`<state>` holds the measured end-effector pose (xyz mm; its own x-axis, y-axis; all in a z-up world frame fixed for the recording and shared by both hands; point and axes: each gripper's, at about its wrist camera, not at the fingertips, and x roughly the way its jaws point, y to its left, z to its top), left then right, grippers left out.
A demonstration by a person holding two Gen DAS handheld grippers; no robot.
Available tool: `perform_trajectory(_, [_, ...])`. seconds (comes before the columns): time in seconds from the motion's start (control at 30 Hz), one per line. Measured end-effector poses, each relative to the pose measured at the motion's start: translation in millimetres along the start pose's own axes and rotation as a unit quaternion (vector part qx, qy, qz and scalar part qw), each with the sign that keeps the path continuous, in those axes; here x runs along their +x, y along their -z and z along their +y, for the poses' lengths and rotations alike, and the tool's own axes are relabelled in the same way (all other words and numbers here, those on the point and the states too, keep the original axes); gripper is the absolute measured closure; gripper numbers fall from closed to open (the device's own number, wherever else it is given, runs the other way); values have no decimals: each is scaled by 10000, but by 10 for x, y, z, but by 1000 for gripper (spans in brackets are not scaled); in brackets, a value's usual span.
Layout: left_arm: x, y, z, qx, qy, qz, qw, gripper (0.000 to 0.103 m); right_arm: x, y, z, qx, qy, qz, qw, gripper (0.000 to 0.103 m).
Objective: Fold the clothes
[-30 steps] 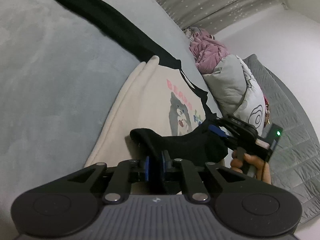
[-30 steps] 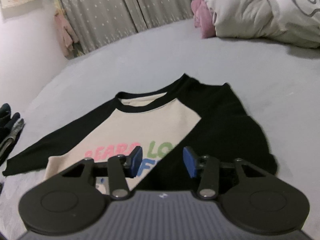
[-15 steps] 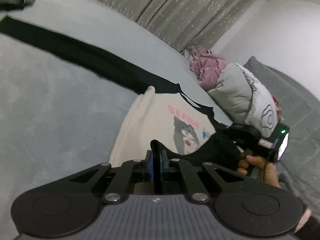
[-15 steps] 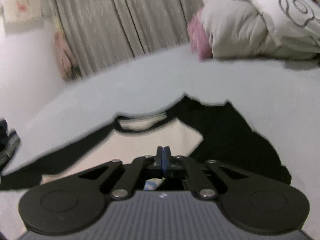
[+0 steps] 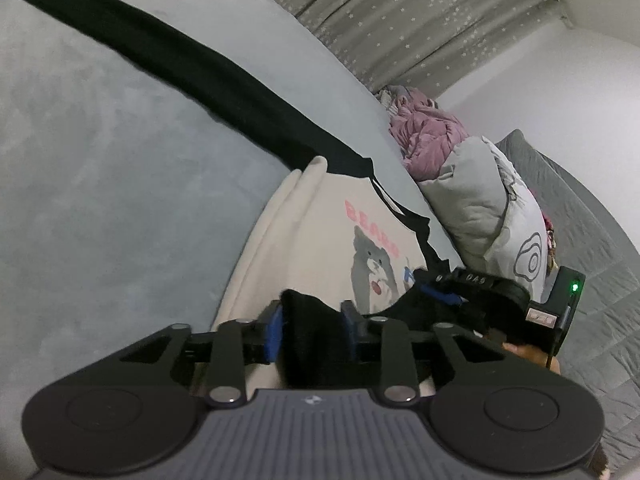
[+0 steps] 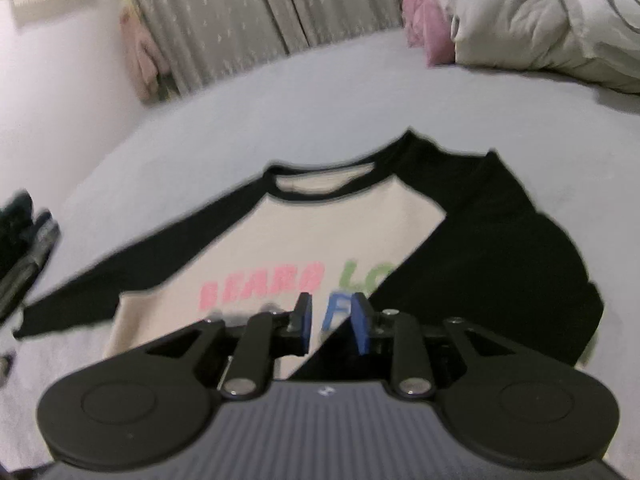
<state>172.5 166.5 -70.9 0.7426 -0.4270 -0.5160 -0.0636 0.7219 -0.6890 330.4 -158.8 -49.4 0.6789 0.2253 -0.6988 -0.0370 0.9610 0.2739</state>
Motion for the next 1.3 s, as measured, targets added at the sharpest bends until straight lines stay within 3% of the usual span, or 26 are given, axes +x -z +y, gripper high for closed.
perform_trajectory(0.07, [-15,17,-34,117,-49,-97,9999,99,49,67,75,-155,245,117,9995,74])
perform_trajectory(0.13, [-45,33,-90,287,-138,-192,9993,100,56,104,111,-254,425,67,9988,91])
perform_trajectory(0.17, [-67,44,-116,365,-158,-234,9989,100,48,117,117,-252,529,17,9983,94])
perform_trajectory(0.2, [-91,54,-140,432,-167,-283,9985,100,20,128,83,-133,464,-86,9988,100])
perform_trajectory(0.43, [-179,92,-227,747,-346,-612,9947,100,-197,230,-173,660,-239,-1004,9925,101])
perform_trajectory(0.5, [-148,99,-238,852,-494,-527,9937,100,-248,262,-237,827,-442,-1306,9870,101])
perform_trajectory(0.57, [-67,103,-213,866,-722,-312,9931,100,-181,253,-241,830,-396,-1118,9895,99])
perform_trajectory(0.63, [-14,95,-166,776,-825,-167,9934,99,-84,255,-235,758,-374,-844,9928,85])
perform_trajectory(0.67, [-16,81,-151,723,-814,-151,9939,97,-45,269,-242,745,-332,-734,9940,83])
perform_trajectory(0.73, [-48,48,-145,671,-812,-165,9943,89,-122,283,-313,857,-422,-834,9919,66])
perform_trajectory(0.77, [-69,34,-146,667,-826,-201,9941,81,-200,273,-358,895,-433,-929,9907,61])
perform_trajectory(0.83, [-139,10,-175,755,-883,-417,9924,74,-357,247,-452,826,-357,-1131,9895,53])
perform_trajectory(0.93, [-213,3,-254,979,-970,-711,9879,71,-563,211,-608,742,-199,-1369,9876,52])
perform_trajectory(1.03, [-244,13,-330,1211,-906,-841,9849,71,-815,178,-1016,944,178,-1545,9833,52])
perform_trajectory(1.2, [-131,132,-434,1654,-618,-490,9831,70,-865,219,-1521,1607,510,-1447,9750,52])
perform_trajectory(1.3, [-32,233,-474,1970,-670,-288,9777,70,-751,268,-1588,1582,752,-1237,9767,52])
